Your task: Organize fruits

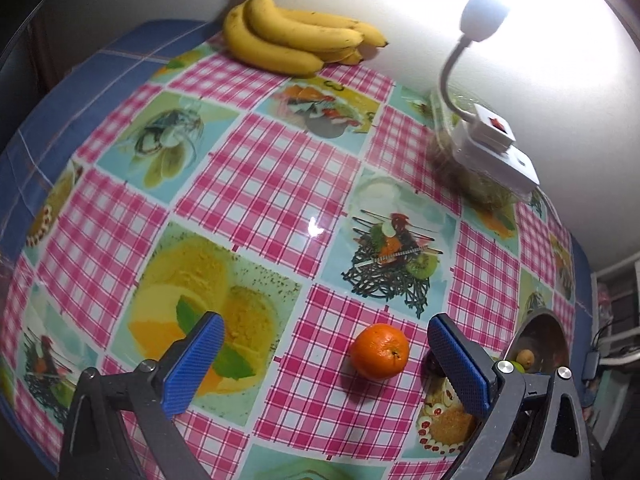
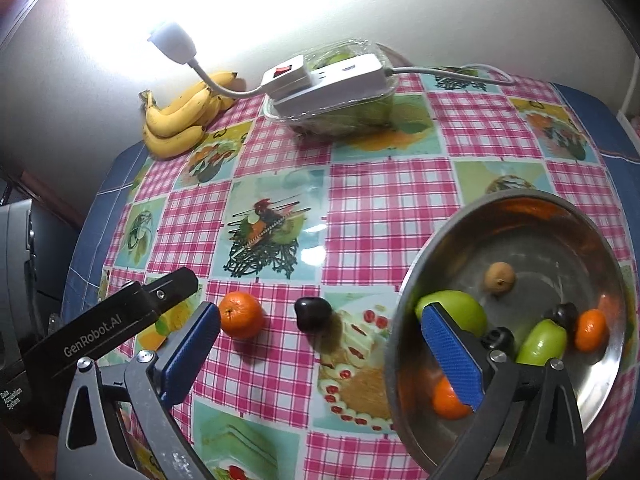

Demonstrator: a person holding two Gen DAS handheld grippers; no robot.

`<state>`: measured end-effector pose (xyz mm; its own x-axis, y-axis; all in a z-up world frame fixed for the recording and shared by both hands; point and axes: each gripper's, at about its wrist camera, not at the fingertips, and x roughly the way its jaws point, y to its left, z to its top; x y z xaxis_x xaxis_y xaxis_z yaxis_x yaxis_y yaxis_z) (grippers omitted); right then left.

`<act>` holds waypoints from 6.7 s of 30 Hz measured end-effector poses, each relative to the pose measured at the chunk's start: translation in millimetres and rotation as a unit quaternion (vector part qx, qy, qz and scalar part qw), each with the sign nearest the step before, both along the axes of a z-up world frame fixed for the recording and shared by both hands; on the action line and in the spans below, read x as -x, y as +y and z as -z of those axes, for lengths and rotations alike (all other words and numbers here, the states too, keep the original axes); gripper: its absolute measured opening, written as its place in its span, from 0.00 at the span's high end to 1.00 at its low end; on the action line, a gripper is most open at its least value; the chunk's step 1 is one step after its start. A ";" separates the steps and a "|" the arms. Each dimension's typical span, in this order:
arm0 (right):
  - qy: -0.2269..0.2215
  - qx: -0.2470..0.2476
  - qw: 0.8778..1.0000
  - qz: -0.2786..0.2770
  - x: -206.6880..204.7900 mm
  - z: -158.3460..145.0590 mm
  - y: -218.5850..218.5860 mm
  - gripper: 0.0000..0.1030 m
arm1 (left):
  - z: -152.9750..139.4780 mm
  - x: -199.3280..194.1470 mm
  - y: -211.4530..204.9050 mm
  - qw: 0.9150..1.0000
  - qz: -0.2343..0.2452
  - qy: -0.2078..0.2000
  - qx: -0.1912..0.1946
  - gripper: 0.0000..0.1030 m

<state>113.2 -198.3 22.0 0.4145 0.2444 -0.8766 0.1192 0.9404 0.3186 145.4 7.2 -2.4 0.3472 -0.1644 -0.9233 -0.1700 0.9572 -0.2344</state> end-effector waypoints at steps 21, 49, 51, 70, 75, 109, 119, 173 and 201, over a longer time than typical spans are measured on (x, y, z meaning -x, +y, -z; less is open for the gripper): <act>0.052 0.009 0.998 -0.025 -24.1 45.8 21.9 0.61 | 24.6 -6.8 -19.1 0.996 0.020 0.036 0.077 0.23; 0.027 0.011 0.999 -0.016 -2.7 14.0 10.2 0.71 | 26.4 -6.3 -32.9 0.996 0.032 0.033 0.076 0.70; 0.024 0.012 0.999 -0.017 -0.8 11.1 10.0 0.71 | 26.1 -6.6 -33.1 0.996 0.033 0.033 0.073 0.70; 0.016 0.015 1.000 -0.014 16.1 0.1 -1.2 0.72 | 31.4 -4.6 -40.6 0.995 0.038 0.044 0.083 0.62; 0.005 0.010 1.000 -0.005 22.4 -8.8 -9.3 0.72 | 20.8 -2.2 -34.8 0.996 0.030 0.026 0.083 0.63; 0.092 0.018 0.981 0.171 118.3 18.1 -137.4 0.71 | -21.4 73.0 -186.8 0.967 0.245 0.000 0.068 0.63; 0.120 0.011 0.978 0.167 126.1 36.5 -138.3 0.71 | 3.1 89.4 -204.8 0.959 0.273 0.048 0.065 0.63; 0.040 0.049 0.992 0.106 177.8 15.0 -93.6 0.03 | -27.4 140.7 -77.8 0.977 0.190 -0.017 -0.099 0.00; 0.003 0.074 0.990 0.122 200.7 -2.6 -98.2 0.03 | -51.1 171.1 -83.5 0.962 0.162 -0.075 -0.205 0.00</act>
